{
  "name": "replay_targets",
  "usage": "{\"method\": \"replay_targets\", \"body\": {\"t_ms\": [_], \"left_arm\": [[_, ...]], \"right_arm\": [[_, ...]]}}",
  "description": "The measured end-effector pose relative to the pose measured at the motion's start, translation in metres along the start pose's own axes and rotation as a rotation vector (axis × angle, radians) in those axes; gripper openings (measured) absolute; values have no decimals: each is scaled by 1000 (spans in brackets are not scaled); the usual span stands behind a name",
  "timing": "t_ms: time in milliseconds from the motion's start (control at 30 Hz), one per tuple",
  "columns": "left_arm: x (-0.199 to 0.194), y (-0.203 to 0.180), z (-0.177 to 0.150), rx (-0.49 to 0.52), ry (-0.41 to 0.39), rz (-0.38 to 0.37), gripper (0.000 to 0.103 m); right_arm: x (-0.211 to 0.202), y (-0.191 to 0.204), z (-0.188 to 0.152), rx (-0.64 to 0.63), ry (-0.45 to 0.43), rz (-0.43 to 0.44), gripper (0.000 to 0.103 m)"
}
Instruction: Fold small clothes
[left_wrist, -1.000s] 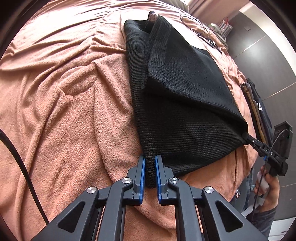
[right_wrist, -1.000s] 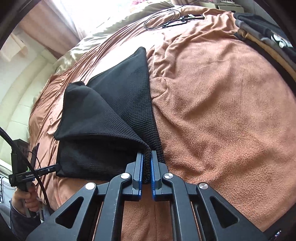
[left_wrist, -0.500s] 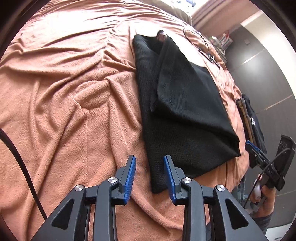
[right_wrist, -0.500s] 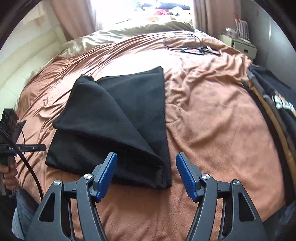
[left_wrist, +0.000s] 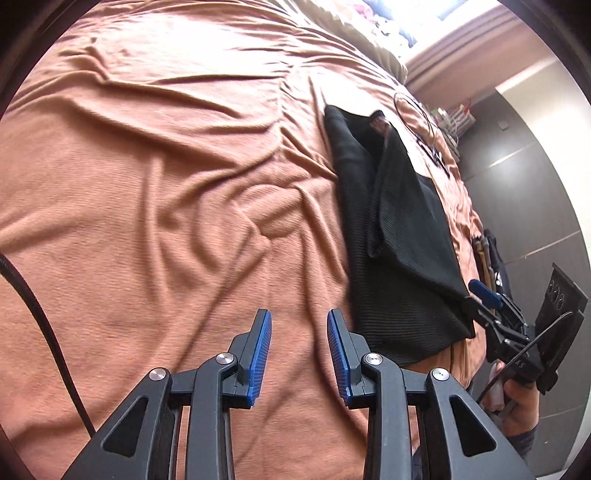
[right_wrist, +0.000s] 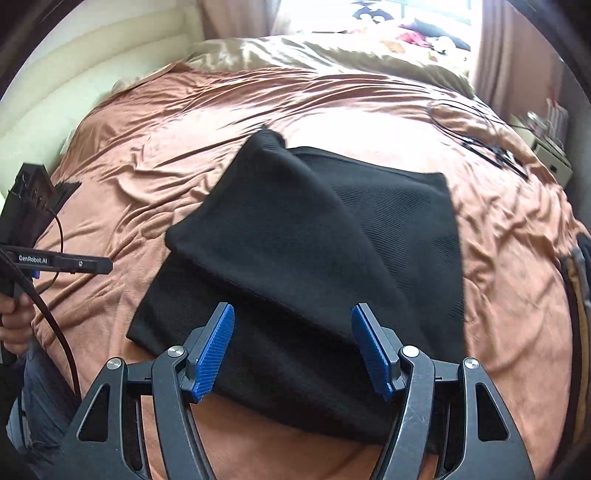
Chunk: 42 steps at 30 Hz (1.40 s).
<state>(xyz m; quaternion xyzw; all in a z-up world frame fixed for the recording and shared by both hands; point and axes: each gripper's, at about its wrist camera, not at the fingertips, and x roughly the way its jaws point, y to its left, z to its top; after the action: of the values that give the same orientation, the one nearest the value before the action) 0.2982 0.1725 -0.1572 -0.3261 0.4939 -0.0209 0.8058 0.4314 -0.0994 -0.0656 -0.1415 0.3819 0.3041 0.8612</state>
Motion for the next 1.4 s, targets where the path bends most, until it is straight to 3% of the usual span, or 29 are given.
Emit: {"method": "replay_targets", "body": {"t_ms": [400,733,800,867,900,967,1033,1400], "left_arm": [[-34,52,6,-73,-45,2,33],[-39,69,7,-103,-51,-4,33],[-38,69,8,-104,-48,-4,33],[-36,68,9,-103,-45,-5,33],[-35,66,9,-103,-43,-6,33],[-33,62,11,-95,-42,-8,33],[-31,57,13,-86,-41,-8,33],[-11,26,25,-45,-18,-13,33]], "right_arm": [[65,68,40,-206,76,40,63],[114,79,51,-207,141,-20,59],[118,75,55,-177,141,-33,50],[120,73,57,-171,141,-55,34],[121,72,59,-164,142,-58,32],[116,67,63,-140,140,-36,14],[107,61,68,-129,126,-16,6],[45,9,102,-67,2,-48,2]]}}
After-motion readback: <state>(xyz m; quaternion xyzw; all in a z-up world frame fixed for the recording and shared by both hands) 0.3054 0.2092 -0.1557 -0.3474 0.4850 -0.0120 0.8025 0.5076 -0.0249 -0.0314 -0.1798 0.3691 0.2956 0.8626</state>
